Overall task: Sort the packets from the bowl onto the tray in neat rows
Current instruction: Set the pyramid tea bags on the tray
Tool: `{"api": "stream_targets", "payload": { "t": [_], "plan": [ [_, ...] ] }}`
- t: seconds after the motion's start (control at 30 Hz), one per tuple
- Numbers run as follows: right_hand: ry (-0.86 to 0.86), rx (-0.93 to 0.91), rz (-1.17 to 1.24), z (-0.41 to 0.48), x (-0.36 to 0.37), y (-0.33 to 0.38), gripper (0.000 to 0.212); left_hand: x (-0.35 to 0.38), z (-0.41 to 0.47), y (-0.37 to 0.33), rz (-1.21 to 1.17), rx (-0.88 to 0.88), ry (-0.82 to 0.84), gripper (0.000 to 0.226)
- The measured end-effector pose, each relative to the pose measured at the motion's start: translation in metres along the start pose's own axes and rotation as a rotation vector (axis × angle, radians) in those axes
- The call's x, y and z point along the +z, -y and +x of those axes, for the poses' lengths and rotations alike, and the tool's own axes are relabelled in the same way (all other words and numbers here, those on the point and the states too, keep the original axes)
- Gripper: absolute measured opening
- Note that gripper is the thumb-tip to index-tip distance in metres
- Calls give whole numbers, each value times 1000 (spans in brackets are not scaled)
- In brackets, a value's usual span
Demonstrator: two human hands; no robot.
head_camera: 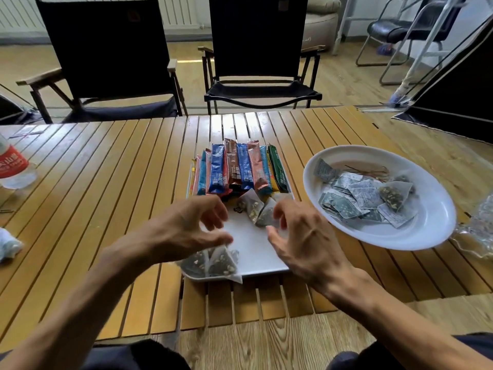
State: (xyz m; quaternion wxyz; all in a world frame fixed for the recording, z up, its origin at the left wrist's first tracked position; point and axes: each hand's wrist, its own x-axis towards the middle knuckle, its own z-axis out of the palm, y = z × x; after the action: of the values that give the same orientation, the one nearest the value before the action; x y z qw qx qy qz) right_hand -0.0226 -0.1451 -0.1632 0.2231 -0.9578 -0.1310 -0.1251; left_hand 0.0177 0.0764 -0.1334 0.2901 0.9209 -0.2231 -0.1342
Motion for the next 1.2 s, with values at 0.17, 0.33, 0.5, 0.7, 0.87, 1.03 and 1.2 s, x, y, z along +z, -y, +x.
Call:
{"api": "stream_targets", "payload": {
  "t": [0.17, 0.33, 0.5, 0.7, 0.87, 1.03, 1.2],
  "plan": [
    [268, -97, 174, -11, 10, 19, 36, 1, -14, 19, 1, -89, 239, 45],
    [292, -128, 136, -14, 25, 28, 16, 1, -9, 16, 7, -54, 47, 35],
    [197, -46, 70, -9, 11, 13, 14, 5, -4, 12, 106, -73, -21, 27],
    [232, -15, 4, -12, 2, 0, 17, 16, 4, 15, 223, -144, 24, 18],
    [274, -13, -17, -10, 0, 2, 20, 29, 17, 8, 239, -106, -192, 16],
    [305, 1, -22, -11, 0, 1, 21, 32, 25, 5, 162, -89, -293, 25],
    [309, 5, -30, -11, 0, 2, 23, 29, 19, 13, 218, -201, -97, 34]
  ]
}}
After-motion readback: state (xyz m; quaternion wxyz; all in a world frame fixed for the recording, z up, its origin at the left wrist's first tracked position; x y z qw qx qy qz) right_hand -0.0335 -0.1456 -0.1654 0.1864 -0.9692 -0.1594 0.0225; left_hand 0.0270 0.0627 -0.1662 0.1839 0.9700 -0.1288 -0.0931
